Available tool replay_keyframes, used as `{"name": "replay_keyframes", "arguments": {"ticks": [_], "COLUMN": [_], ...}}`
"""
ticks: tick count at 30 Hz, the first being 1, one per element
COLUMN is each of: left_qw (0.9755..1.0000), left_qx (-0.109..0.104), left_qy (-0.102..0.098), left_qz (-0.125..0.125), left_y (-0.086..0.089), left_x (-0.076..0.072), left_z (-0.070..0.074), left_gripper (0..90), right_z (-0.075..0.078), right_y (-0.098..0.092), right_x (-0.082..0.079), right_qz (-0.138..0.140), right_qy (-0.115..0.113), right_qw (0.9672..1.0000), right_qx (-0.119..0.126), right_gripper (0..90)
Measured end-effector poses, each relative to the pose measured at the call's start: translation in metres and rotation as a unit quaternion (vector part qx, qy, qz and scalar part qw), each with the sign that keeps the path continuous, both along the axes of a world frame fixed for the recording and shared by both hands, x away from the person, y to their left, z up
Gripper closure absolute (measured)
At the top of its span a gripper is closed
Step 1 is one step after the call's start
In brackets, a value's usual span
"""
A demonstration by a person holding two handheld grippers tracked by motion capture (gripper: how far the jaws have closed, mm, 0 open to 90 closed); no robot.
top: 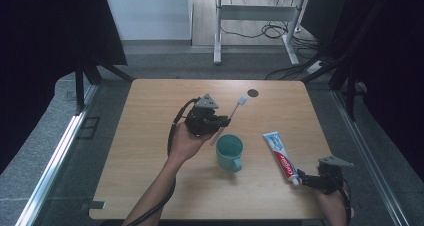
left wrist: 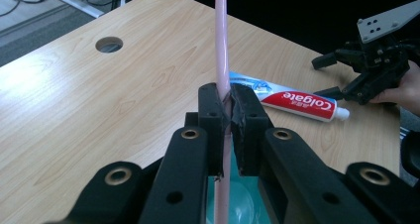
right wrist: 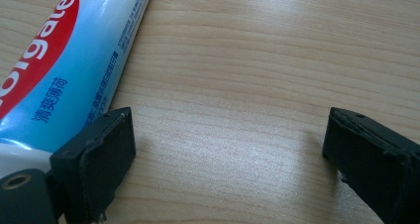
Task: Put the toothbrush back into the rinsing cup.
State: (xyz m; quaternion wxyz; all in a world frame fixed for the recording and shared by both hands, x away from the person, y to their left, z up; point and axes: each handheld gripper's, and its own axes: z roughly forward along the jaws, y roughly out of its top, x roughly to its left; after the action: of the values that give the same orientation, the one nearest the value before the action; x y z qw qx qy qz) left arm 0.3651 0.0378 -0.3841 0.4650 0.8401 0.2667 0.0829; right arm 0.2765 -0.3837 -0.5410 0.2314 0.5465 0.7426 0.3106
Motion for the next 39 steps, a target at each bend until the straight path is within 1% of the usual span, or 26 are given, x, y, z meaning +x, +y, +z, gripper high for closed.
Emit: {"name": "replay_keyframes", "arguments": {"ticks": [6,8,10,13,17,19,20,21,24,30,34,36,38,39], "left_qw": [0.9999,0.9998,0.9997,0.9996,0.9995,0.9995,0.9995,0.9994,0.9993,0.9991,0.9992,0.9992,0.9993,0.9993], "left_qx": [-0.014,-0.019,-0.02,-0.027,-0.028,-0.027,-0.027,-0.03,-0.033,-0.039,-0.036,-0.038,-0.036,-0.036], "left_qy": [-0.002,-0.006,-0.011,-0.013,-0.015,-0.015,-0.015,-0.014,-0.013,-0.01,-0.012,-0.008,-0.009,-0.006], "left_qz": [0.001,0.001,0.002,0.002,0.004,0.004,0.004,0.007,0.01,0.011,0.01,0.01,0.011,0.011], "left_y": [-0.006,-0.009,-0.012,-0.015,-0.018,-0.018,-0.018,-0.016,-0.013,-0.01,-0.01,-0.011,-0.011,-0.01], "left_x": [0.003,0.005,0.005,0.006,0.007,0.007,0.007,0.007,0.006,0.004,0.002,0.001,0.001,0.001], "left_z": [-0.003,-0.005,-0.006,-0.008,-0.013,-0.018,-0.018,-0.022,-0.028,-0.037,-0.04,-0.044,-0.045,-0.048], "left_gripper": [84.2,84.3,84.3,84.3,84.2,84.2,84.2,84.2,84.1,84.0,83.8,83.7,83.5,83.5], "right_z": [0.0,0.0,0.0,0.0,0.0,0.0,0.0,0.0,0.0,0.0,0.0,0.0,0.0,0.0], "right_y": [0.0,0.0,0.0,0.0,0.0,0.0,0.0,0.0,0.0,0.0,0.0,0.0,0.0,0.0], "right_x": [0.0,0.0,0.0,0.0,0.0,0.0,0.0,0.0,0.0,0.0,0.0,0.0,0.0,0.0], "right_qz": [0.0,0.0,0.0,0.0,0.0,0.0,0.001,0.001,0.001,0.001,0.001,0.001,0.001,0.001], "right_qy": [0.0,0.0,0.0,0.0,0.0,0.0,0.0,-0.001,-0.001,0.0,0.0,0.0,0.0,0.0], "right_qw": [1.0,1.0,1.0,1.0,1.0,1.0,1.0,1.0,1.0,1.0,1.0,1.0,1.0,1.0], "right_qx": [0.0,0.0,0.0,0.0,0.0,0.0,0.0,0.0,0.0,0.0,0.0,0.0,0.0,0.0], "right_gripper": [5.6,5.6,5.6,5.6,5.6,5.6,5.6,5.6,5.6,5.6,5.6,5.6,5.6,5.6]}}
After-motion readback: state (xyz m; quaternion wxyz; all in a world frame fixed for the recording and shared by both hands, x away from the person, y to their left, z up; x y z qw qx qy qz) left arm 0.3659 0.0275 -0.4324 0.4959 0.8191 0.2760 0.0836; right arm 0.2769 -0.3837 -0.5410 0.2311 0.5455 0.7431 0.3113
